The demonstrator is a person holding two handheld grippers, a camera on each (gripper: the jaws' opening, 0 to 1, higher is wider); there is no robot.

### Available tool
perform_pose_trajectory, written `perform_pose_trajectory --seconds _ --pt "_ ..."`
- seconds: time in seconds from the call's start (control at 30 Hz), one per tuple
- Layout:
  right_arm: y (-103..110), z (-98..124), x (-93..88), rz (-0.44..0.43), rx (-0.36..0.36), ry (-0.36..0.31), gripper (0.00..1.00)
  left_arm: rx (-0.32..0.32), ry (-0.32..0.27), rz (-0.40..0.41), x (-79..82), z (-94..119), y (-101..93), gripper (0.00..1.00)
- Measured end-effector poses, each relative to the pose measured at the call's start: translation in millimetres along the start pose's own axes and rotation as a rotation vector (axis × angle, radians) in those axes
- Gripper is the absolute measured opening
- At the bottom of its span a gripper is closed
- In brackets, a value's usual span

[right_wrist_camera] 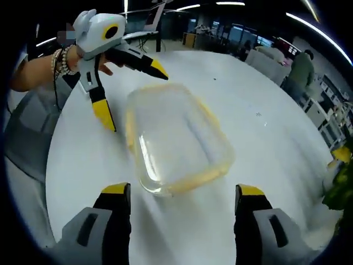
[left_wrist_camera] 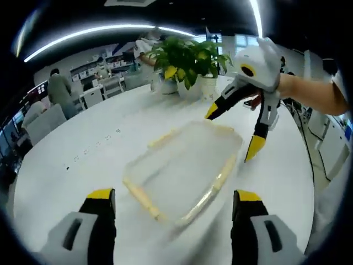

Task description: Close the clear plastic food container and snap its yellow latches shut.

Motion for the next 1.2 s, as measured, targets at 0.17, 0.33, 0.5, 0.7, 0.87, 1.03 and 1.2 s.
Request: perform_pose_trajectory --seconds 0.17,0.33,0.5,0.7,0.87,1.03,1.2 --pt "-2 -2 2.8 -0.034 -0.018 -0.049 0.61 0.015 -0.026 0.059 0.0 0 1.9 0.83" --pt "1 -6 1.9 -0.057 0.0 -0.056 0.57 0.022 -0.019 0.055 -1.8 -4 2.5 0.72" --pt "8 -10 1.3 -0.027 0.006 -0.036 0.48 0.016 0.02 0.057 -9.0 -7 -0.3 0.59" --pt "9 -10 -0.7 -0.005 0.018 0.006 0.41 0.025 0.024 0.04 -10.4 -6 1.9 0.56" --pt "8 -12 1.8 -0.001 0.02 0.006 0.4 0.02 0.026 0.047 -11.8 -3 4.7 0.56" --pt "8 -16 5.3 -0.001 0.026 -0.001 0.39 0.022 0.032 0.047 -13.4 0 8.4 0.55" --pt "7 -23 15.2 0.008 0.033 -0.013 0.39 0.033 0.048 0.036 -18.0 6 16.5 0.55"
Point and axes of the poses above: the point that each gripper's makers call its tool centre point, and the gripper's own axes: z roughly backward along the fingers, y roughly to its left, x roughly out of its top, the point moved 5 cm from there along z, roughly backward along the fingers, and after that the axes turned 7 degrees about z, right-handed, at the moved point
